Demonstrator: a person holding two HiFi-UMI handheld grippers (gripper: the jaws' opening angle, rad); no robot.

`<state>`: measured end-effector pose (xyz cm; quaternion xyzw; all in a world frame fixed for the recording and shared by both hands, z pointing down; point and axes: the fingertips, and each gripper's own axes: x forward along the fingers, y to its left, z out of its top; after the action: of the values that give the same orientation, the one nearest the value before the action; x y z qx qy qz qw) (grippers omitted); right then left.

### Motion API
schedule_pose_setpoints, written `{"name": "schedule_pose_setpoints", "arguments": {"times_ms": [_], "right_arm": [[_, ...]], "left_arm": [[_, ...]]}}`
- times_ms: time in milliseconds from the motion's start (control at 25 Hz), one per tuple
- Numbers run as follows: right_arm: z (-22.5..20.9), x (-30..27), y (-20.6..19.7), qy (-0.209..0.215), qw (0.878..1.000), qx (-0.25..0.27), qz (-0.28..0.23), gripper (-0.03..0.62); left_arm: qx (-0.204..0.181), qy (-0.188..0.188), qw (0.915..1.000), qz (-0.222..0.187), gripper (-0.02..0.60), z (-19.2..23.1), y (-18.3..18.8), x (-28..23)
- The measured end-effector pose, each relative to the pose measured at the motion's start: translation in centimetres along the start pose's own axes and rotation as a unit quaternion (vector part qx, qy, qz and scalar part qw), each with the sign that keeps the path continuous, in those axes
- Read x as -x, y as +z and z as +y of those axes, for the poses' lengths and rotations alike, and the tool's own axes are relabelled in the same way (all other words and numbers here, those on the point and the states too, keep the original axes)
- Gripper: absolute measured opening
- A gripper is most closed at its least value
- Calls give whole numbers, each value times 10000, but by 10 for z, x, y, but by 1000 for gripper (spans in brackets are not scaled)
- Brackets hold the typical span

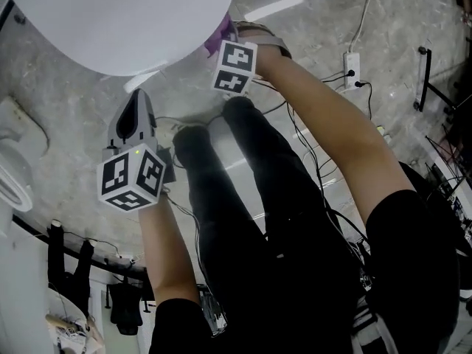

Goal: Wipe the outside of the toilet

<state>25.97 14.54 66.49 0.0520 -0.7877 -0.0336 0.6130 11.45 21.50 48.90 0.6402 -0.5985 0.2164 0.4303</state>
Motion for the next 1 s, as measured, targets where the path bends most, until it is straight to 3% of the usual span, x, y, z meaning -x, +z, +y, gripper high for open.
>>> {"name": "schedule_pose_setpoints", "arguments": {"times_ms": [320, 560, 800, 1000], "right_arm": [[46, -6, 26, 207, 9945, -981, 292, 60], [93, -21, 80, 394, 9934, -1007, 380, 60], [109, -33, 128, 200, 9911, -1198, 536, 60], [115, -33, 170, 121, 9820, -1805, 550, 60]], "left_arm": [[144, 18, 9999, -45, 9, 40, -40, 36], [83, 187, 9997, 150, 9, 98, -75, 48], [379, 281, 9987, 186, 9, 157, -107, 77], [562, 301, 9978, 206, 10, 202, -127, 102]]}}
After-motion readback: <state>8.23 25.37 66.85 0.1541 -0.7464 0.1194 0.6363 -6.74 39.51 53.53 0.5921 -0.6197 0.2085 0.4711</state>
